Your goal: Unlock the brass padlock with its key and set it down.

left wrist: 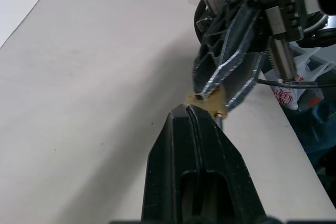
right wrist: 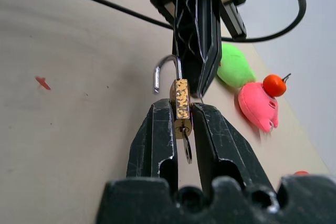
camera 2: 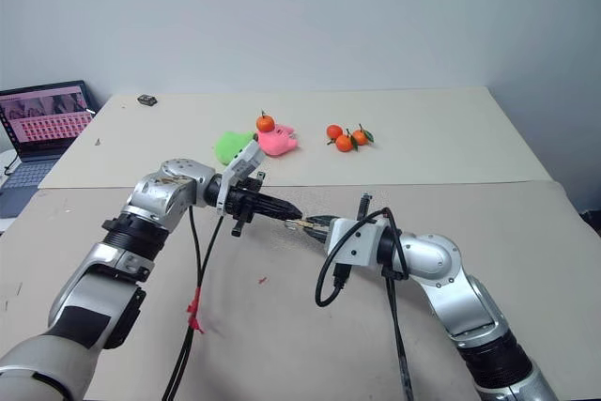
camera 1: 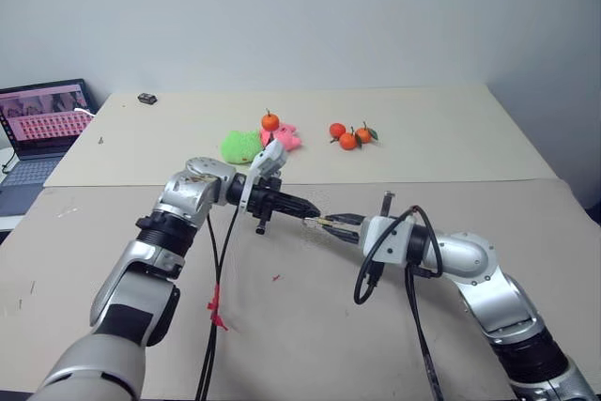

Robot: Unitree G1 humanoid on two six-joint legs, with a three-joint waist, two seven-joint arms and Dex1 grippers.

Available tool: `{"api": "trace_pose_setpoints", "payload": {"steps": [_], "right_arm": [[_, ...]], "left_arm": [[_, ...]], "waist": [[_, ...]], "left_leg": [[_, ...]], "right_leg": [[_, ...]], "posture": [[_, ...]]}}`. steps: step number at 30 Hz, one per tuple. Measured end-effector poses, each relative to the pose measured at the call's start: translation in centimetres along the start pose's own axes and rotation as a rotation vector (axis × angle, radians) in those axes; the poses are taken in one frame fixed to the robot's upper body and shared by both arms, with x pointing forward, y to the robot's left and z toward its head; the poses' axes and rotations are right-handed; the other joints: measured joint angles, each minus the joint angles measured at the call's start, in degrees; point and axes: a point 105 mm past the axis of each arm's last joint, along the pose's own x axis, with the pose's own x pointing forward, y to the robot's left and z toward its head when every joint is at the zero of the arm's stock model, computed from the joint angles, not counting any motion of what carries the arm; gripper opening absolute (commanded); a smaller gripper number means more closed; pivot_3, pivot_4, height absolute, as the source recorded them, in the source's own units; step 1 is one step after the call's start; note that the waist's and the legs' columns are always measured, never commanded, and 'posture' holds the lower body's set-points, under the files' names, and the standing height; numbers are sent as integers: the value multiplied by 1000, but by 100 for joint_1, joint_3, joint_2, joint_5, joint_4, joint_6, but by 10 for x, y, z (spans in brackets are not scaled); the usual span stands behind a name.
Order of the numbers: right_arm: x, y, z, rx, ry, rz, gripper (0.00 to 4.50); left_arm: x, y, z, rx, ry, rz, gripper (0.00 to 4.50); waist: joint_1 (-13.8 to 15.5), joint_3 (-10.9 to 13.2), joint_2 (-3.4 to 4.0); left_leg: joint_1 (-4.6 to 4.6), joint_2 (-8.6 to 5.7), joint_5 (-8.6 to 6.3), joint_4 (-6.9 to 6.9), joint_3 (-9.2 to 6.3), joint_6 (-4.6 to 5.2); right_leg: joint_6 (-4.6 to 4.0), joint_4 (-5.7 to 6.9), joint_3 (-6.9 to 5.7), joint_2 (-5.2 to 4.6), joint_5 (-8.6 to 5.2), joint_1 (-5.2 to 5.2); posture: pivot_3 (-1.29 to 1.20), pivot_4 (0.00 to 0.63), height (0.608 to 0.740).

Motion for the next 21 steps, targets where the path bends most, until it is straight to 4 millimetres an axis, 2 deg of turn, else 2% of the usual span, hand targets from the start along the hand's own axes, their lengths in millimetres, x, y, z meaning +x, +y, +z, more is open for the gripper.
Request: {"api": "trace_pose_setpoints", "payload": {"steps": [3,13,16,21], "right_arm": [[-4,-18,0,-39,8,-52,246],[-4,-19,-4,-39,13,-54,246],[-4,-19,-4,-45,9,-53,246],[-5,-18,-4,-52,11,-51,246]], "left_arm": [[4,-2,-6,-19,5,-19,28],[4,-4,-6,-22,16,-22,28],[3,-2,-6,-22,20,-2,680],[-10,2,-6,-55,4,51,2536]], "waist": [[8,0,0],[9,-1,1],[5,-1,1],[-14,-1,1]], "left_leg": [[4,1,0,-3,-1,0],[-6,1,-1,-3,-2,2],[-4,1,-1,-3,-2,2],[-4,1,0,-5,-2,2]], "right_leg": [[-1,0,-3,1,0,0],[-6,-1,-1,0,3,0],[-5,-4,-1,1,3,0],[-1,0,-1,2,1,0]], "posture": [[0,150,660],[0,150,660],[0,150,660],[0,150,660]]}}
